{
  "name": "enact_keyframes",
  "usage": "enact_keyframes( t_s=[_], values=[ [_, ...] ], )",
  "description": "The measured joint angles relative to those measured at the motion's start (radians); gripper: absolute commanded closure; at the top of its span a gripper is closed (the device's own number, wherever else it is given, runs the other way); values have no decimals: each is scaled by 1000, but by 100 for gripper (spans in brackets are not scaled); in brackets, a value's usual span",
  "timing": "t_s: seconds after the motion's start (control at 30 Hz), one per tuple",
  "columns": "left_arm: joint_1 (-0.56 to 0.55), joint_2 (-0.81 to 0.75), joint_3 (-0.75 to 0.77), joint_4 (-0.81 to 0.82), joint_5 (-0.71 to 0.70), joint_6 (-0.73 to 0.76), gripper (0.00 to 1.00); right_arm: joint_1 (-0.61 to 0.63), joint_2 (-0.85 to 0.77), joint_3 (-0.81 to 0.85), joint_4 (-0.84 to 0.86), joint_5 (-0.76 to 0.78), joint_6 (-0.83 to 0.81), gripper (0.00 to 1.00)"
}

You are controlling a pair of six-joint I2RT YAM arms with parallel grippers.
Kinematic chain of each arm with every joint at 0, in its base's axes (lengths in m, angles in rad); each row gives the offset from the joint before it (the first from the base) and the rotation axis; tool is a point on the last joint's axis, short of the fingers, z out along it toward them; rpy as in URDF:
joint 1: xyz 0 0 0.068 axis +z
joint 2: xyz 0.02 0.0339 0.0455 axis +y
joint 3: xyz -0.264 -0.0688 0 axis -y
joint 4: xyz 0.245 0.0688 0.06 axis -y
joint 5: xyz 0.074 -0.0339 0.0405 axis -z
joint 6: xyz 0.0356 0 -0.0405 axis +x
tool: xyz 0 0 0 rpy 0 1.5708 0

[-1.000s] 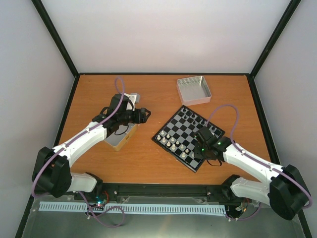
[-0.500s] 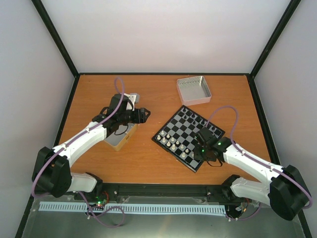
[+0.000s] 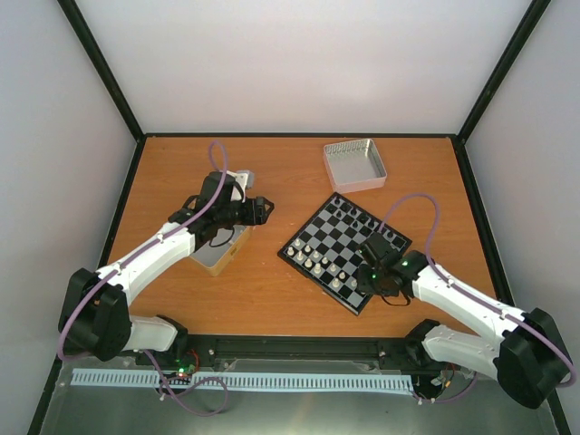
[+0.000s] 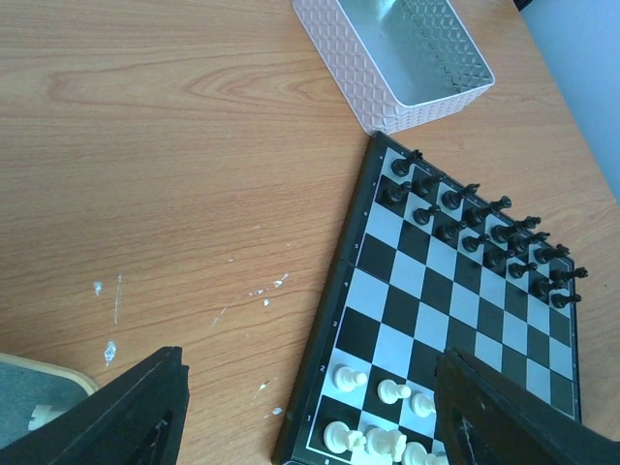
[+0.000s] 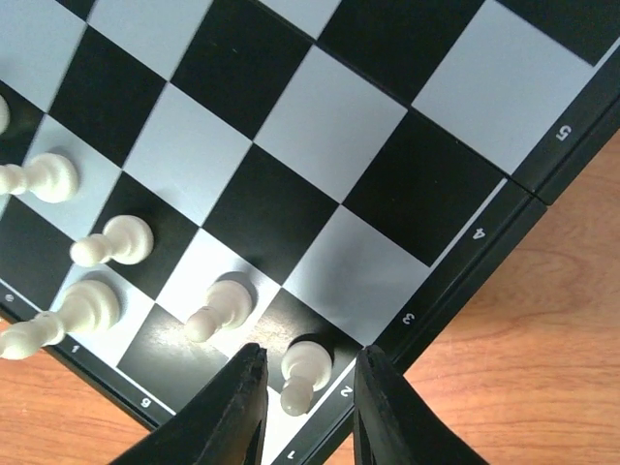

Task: Set up the chess pieces on the board
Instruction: Place the chess piece on the chessboard, then move the storage box to the center of the board.

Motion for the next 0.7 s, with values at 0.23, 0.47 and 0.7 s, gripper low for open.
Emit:
enact_keyframes(
  t_s=[0.23,0.47,0.7],
  values=[
    [3,0,0,-34,-52,-21,29,0,-14,37,-27,16,0,70],
    [40,-35,-4,-212,-234,-98,32,1,-148,60,-52,130,29,68],
    [75,-178,-99,-344,-345,-185,36,1,-155,68,-44,158,34,68]
  ],
)
